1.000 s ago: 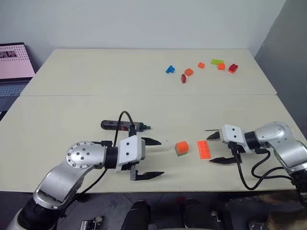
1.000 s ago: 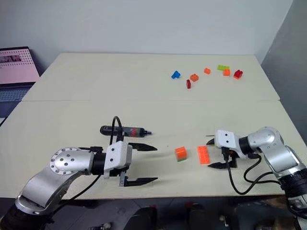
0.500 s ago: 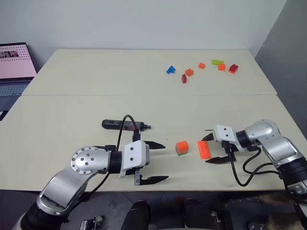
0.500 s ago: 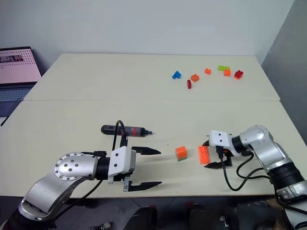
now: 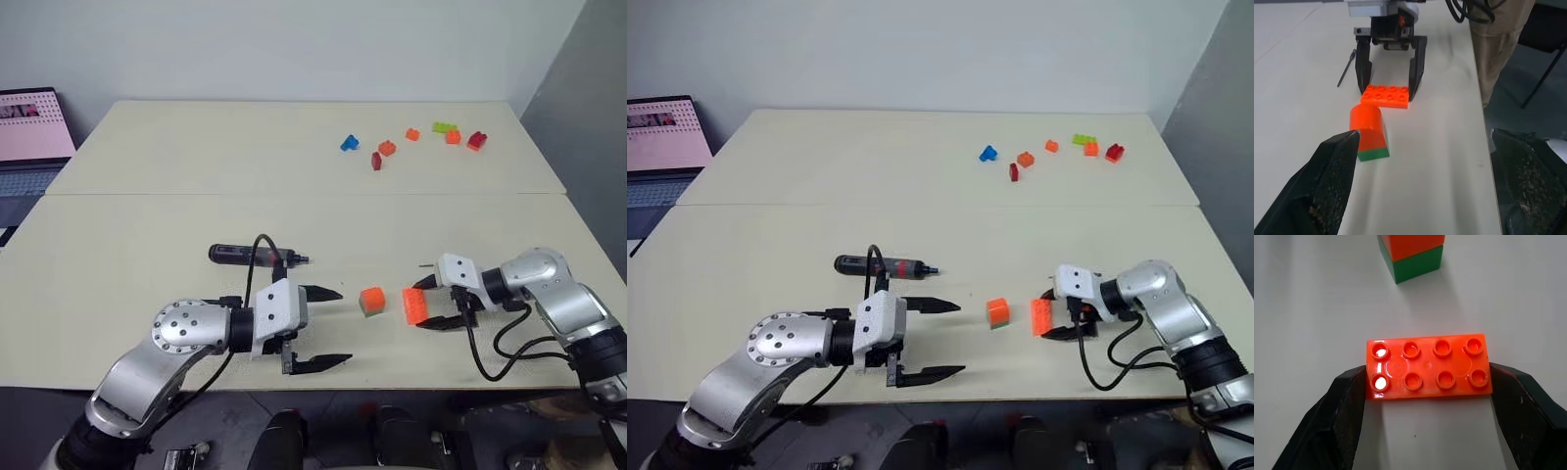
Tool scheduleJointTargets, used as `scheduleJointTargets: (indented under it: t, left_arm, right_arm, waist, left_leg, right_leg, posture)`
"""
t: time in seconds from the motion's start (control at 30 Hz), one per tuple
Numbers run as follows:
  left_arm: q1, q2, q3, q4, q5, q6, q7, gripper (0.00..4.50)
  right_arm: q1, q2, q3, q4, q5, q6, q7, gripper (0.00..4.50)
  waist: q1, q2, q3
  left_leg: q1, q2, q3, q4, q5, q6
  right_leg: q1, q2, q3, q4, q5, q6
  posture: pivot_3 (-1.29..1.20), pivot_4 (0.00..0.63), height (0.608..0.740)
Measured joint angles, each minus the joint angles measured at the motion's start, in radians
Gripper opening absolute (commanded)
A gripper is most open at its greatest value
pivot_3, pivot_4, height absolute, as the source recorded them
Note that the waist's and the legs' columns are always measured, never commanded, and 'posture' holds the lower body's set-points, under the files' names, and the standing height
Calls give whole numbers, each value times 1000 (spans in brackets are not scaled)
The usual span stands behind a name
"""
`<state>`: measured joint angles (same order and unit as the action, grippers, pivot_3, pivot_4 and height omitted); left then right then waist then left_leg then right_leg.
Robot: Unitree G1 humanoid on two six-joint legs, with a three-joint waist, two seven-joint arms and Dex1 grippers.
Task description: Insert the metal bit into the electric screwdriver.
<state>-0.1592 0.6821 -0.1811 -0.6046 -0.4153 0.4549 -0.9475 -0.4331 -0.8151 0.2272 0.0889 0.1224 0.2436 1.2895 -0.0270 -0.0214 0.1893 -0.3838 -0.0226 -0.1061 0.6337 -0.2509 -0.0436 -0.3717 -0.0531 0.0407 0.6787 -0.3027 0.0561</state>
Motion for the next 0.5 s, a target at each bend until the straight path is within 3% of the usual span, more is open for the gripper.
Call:
scheduleJointTargets:
  t: [0.23,0.37,0.5]
  left_arm:
    - [-31,-63,9,31,-39,-6,15,4500]
    - [-59,-87,-7,57,-39,-29,-3,4500]
    - [-99,-101,-21,90,-36,-50,-22,4500]
  right_arm:
    - [197,-44,-389,-128,75,169,-262,3415]
    - [319,-37,-536,-116,53,201,-415,3415]
    - [343,0,-616,-57,29,237,-569,3415]
  waist:
    - [7,0,0]
    - [6,1,-1]
    - [-5,1,-1]
  left_leg:
    - [-1,-1,1,2,0,0]
    - [0,-1,2,2,0,0]
    - [1,-1,6,3,0,0]
  right_leg:
    - [0,0,0,0,0,0]
    - [2,0,0,0,0,0]
    - [2,1,2,0,0,1]
  posture:
    - [0,150,740]
    - [0,150,740]
    - [0,150,740]
